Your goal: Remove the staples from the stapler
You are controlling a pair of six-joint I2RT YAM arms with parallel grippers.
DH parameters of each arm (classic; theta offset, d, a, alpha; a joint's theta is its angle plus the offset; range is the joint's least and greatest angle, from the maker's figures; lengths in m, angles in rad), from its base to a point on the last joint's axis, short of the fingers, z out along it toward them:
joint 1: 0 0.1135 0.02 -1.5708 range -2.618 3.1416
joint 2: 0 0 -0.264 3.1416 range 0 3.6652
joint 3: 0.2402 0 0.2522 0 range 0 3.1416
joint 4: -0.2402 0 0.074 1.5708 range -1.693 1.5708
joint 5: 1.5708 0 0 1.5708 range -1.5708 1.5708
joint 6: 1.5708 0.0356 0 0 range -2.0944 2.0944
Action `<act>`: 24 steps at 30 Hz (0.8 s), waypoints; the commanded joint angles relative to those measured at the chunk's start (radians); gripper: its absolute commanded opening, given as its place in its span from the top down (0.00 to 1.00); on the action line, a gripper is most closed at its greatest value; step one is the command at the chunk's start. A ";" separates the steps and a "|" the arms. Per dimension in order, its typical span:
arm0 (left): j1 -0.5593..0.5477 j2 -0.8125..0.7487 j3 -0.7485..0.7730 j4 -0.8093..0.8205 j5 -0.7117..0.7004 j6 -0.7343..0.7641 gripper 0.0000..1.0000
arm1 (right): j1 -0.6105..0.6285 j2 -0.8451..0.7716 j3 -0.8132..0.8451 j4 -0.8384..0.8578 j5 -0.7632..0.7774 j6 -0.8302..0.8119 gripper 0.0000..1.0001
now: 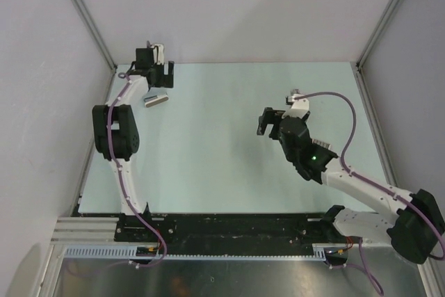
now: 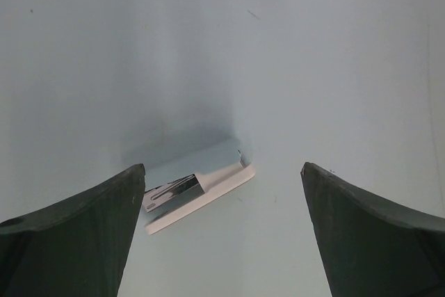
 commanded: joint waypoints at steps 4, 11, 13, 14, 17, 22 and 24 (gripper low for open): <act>0.024 0.043 0.018 -0.004 -0.042 0.018 0.01 | -0.073 -0.158 -0.067 0.050 -0.108 0.029 0.03; 0.056 0.056 -0.033 -0.019 -0.018 0.039 0.00 | -0.106 -0.225 -0.075 0.036 -0.151 0.038 0.04; 0.056 0.068 -0.030 -0.025 -0.021 0.041 0.00 | -0.108 -0.234 -0.076 0.035 -0.159 0.040 0.04; 0.056 0.076 -0.025 -0.029 -0.023 0.041 0.00 | -0.109 -0.237 -0.076 0.035 -0.160 0.041 0.04; 0.057 0.106 0.004 -0.045 -0.024 0.036 0.00 | -0.109 -0.250 -0.081 0.037 -0.166 0.038 0.05; 0.056 0.173 0.098 -0.081 -0.034 0.026 0.00 | -0.108 -0.259 -0.095 0.052 -0.180 0.034 0.05; 0.057 0.202 0.142 -0.100 -0.031 0.018 0.00 | -0.107 -0.258 -0.099 0.057 -0.190 0.034 0.06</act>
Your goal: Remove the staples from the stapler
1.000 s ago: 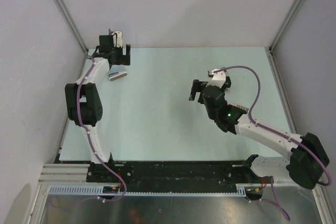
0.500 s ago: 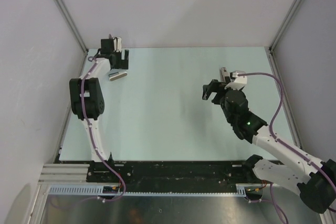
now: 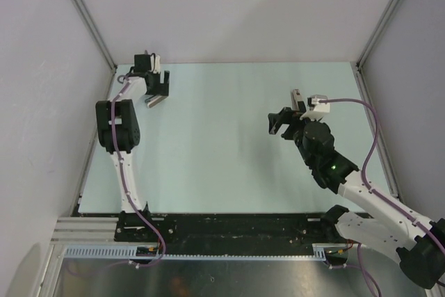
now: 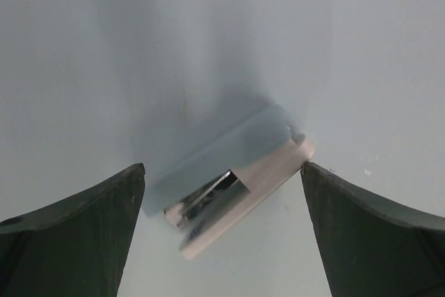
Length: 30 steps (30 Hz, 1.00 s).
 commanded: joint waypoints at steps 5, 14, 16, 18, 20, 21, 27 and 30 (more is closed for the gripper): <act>-0.001 0.074 0.110 -0.064 0.011 -0.009 0.01 | -0.002 -0.014 -0.023 0.045 -0.035 0.013 0.06; -0.010 -0.028 -0.081 -0.064 0.104 0.014 0.10 | -0.001 -0.004 -0.033 0.063 -0.046 0.013 0.08; -0.018 -0.061 -0.139 -0.063 0.126 0.017 0.14 | -0.001 -0.002 -0.037 0.066 -0.048 0.014 0.08; -0.029 -0.099 -0.199 -0.062 0.152 0.018 0.18 | 0.000 0.001 -0.040 0.070 -0.050 0.016 0.09; -0.051 -0.133 -0.257 -0.062 0.170 0.020 0.21 | 0.002 0.007 -0.041 0.073 -0.051 0.015 0.10; -0.066 -0.151 -0.282 -0.062 0.176 0.020 0.23 | 0.002 0.010 -0.043 0.075 -0.052 0.014 0.10; -0.126 -0.206 -0.344 -0.051 0.149 0.018 0.26 | 0.011 0.025 -0.048 0.083 -0.056 0.009 0.12; -0.126 -0.207 -0.307 -0.050 0.086 -0.002 0.06 | 0.015 0.029 -0.048 0.086 -0.060 0.004 0.12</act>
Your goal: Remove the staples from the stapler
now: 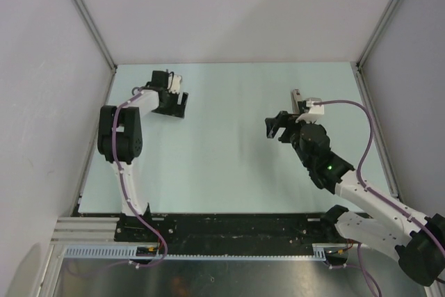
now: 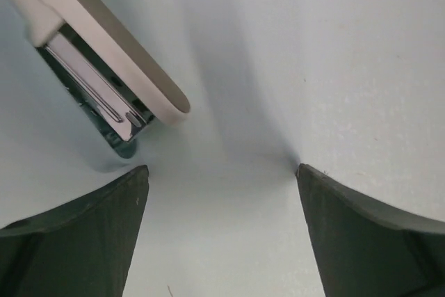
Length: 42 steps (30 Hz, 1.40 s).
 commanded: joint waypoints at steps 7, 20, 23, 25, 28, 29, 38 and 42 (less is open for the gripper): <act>0.019 -0.012 0.124 -0.033 -0.131 -0.104 0.01 | 0.011 0.013 -0.006 0.058 -0.025 -0.024 0.12; 0.025 0.090 0.311 -0.042 -0.234 -0.286 0.00 | 0.029 0.060 -0.006 0.095 -0.028 -0.062 0.12; 0.027 0.142 0.371 -0.048 -0.238 -0.316 0.00 | 0.035 0.072 -0.006 0.099 -0.022 -0.070 0.12; 0.027 0.173 0.402 -0.056 -0.241 -0.327 0.00 | 0.036 0.080 -0.008 0.103 -0.020 -0.073 0.12; 0.028 0.204 0.418 -0.064 -0.249 -0.329 0.01 | 0.037 0.085 -0.012 0.113 -0.018 -0.074 0.12; 0.028 0.211 0.417 -0.065 -0.254 -0.328 0.02 | 0.037 0.086 -0.014 0.115 -0.018 -0.075 0.12; 0.037 0.249 0.414 -0.069 -0.254 -0.331 0.20 | 0.036 0.083 -0.024 0.128 -0.020 -0.071 0.13; 0.034 0.240 0.393 -0.068 -0.242 -0.323 0.34 | 0.037 0.082 -0.029 0.130 -0.019 -0.070 0.14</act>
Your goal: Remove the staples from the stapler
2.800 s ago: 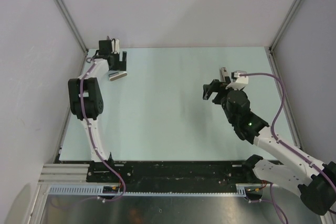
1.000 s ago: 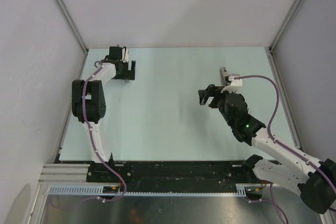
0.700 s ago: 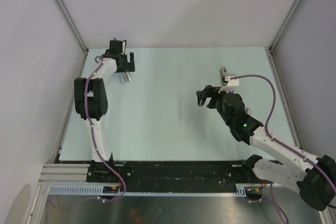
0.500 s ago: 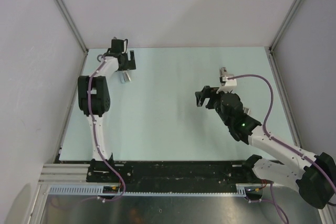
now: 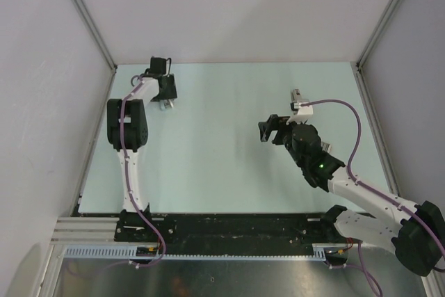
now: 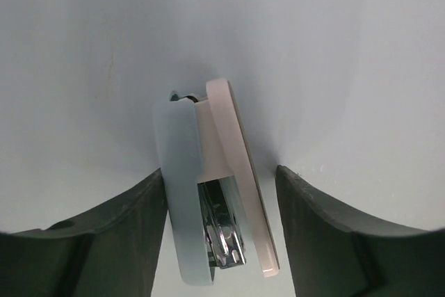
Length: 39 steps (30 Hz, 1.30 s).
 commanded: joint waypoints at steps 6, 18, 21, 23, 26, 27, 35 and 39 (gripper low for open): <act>-0.023 -0.075 -0.113 0.000 0.013 0.019 0.43 | 0.005 -0.002 -0.008 0.047 0.010 -0.006 0.14; -0.208 -0.285 -0.439 0.032 0.124 0.086 0.43 | 0.004 0.010 -0.017 0.053 0.012 -0.001 0.14; -0.277 -0.334 -0.532 0.042 0.155 0.081 0.43 | 0.004 0.009 -0.020 0.049 0.015 -0.003 0.14; -0.331 -0.374 -0.588 0.049 0.174 0.073 0.43 | 0.005 0.009 -0.024 0.045 0.018 -0.003 0.14; -0.401 -0.427 -0.659 0.063 0.190 0.046 0.41 | 0.005 0.010 -0.034 0.043 0.021 -0.002 0.14; -0.420 -0.441 -0.679 0.066 0.195 0.034 0.41 | 0.005 0.011 -0.037 0.042 0.022 -0.001 0.14; -0.509 -0.497 -0.775 0.080 0.262 -0.017 0.13 | 0.020 0.061 -0.048 0.045 0.049 0.002 0.14; -0.494 -0.574 -0.760 0.074 0.290 0.001 0.01 | 0.054 0.112 -0.040 0.068 0.079 0.005 0.13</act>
